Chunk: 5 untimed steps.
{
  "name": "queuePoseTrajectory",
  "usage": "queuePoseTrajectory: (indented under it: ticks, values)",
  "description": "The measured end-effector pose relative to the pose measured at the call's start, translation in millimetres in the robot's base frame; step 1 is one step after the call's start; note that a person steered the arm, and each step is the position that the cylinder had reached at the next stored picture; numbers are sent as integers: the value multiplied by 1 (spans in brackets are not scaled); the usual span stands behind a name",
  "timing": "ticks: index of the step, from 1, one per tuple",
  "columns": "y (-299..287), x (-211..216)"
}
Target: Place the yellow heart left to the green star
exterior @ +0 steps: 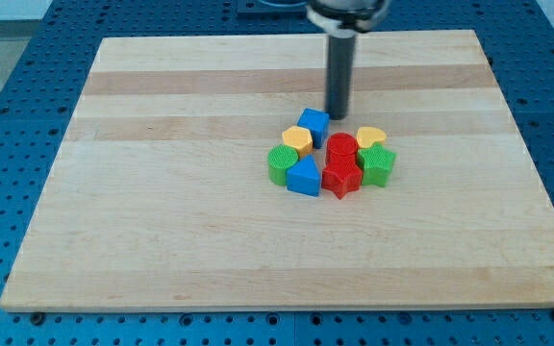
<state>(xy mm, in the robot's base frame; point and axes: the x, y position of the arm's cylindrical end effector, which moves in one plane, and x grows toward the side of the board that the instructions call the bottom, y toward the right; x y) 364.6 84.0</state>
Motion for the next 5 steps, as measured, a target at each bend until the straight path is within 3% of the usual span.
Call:
queuePoseTrajectory:
  ticks: [1,2,5]
  values:
    - [41,3]
    - [52,38]
    - [-18,64]
